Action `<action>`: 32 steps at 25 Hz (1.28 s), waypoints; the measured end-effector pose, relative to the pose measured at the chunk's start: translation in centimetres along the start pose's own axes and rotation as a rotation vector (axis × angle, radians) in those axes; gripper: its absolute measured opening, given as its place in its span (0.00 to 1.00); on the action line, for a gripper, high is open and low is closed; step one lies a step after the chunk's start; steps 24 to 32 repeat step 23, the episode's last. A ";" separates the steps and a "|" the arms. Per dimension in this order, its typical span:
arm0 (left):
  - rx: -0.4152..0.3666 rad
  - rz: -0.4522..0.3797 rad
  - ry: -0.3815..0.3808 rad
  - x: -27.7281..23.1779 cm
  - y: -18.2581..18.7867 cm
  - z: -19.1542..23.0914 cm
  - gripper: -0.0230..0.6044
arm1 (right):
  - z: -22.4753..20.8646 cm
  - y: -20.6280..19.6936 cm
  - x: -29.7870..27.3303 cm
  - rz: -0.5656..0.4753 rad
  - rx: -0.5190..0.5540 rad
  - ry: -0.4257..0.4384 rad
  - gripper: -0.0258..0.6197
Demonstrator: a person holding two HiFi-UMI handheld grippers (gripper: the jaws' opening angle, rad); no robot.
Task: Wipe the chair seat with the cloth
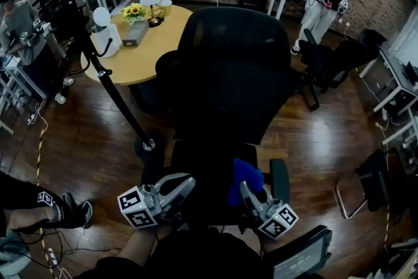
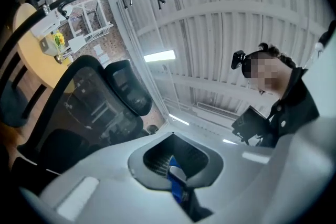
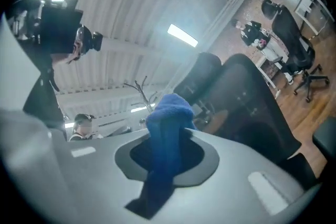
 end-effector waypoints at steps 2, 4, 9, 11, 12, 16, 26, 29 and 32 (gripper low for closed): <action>-0.011 -0.048 -0.032 0.0 1.2 -1.5 0.04 | 1.8 2.1 0.1 -0.055 0.013 0.035 0.13; -0.014 -0.089 -0.061 -0.1 2.2 -2.6 0.04 | 3.2 3.9 0.4 -0.103 0.021 0.067 0.13; 0.007 -0.172 -0.093 0.6 3.6 -3.4 0.04 | 5.2 5.8 0.1 -0.183 0.047 0.154 0.13; 0.000 -0.176 -0.085 0.8 3.4 -3.2 0.04 | 5.2 5.6 -0.1 -0.175 0.030 0.161 0.13; -0.002 -0.173 -0.082 0.7 3.2 -3.0 0.04 | 5.1 5.5 -0.2 -0.174 0.025 0.162 0.13; -0.002 -0.173 -0.087 0.3 3.1 -2.4 0.04 | 4.6 5.2 -0.4 -0.180 0.022 0.158 0.13; -0.005 -0.158 -0.089 -0.6 2.3 -2.6 0.04 | 3.9 5.1 0.4 -0.182 0.016 0.155 0.13; -0.005 -0.158 -0.089 -0.6 2.3 -2.6 0.04 | 3.9 5.1 0.4 -0.182 0.016 0.155 0.13; -0.005 -0.158 -0.089 -0.6 2.3 -2.6 0.04 | 3.9 5.1 0.4 -0.182 0.016 0.155 0.13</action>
Point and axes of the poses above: the fingertips, and each gripper's own axes: x backward along the fingers, z to its left, y out of its top, the point moved 5 cm from there along x, backward along the fingers, and after that the axes turned 2 degrees about -x, right-handed, at the moved point
